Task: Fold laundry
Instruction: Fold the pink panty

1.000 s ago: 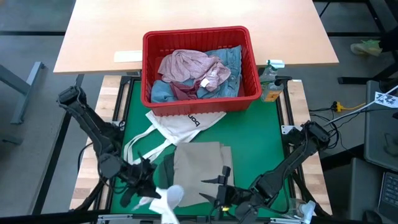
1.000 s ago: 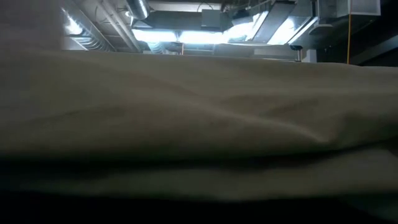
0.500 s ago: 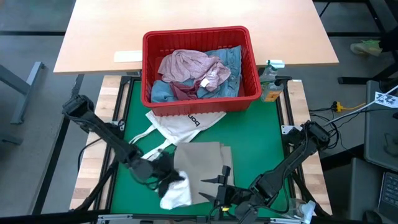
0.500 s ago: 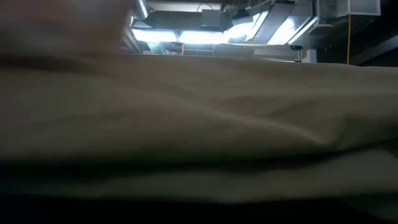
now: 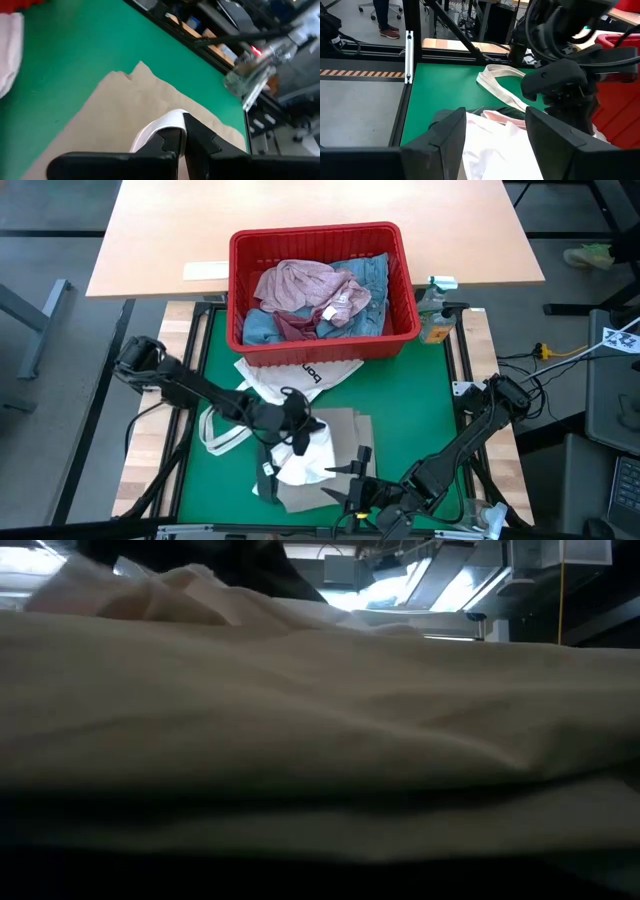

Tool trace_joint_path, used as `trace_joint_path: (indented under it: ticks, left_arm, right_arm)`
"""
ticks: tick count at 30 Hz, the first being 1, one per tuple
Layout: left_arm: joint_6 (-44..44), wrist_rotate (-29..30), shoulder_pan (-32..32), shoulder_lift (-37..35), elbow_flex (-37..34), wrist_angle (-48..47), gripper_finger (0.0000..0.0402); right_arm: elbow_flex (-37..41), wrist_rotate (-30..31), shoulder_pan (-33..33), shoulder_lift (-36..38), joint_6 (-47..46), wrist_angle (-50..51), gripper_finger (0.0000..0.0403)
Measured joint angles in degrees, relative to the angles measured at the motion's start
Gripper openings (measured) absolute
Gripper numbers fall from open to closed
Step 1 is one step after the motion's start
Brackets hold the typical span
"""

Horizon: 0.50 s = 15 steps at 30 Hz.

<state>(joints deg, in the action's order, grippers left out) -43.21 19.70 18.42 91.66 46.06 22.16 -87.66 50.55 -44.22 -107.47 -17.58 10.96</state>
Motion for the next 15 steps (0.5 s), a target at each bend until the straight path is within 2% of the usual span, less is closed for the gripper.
trace_joint_path:
  ticks: [4, 15]
  left_arm:
    - [2.37, -2.75, -1.01, 0.0, 0.0, 0.0, 0.0009]
    - [14.82, -4.19, -1.16, 0.0, 0.0, -0.51, 0.0009]
  right_arm:
    - [0.0, 0.01, 0.05, 0.01, -0.04, -0.02, 0.0204]
    - [0.0, 0.0, 0.1, 0.01, -0.09, -0.09, 0.0205]
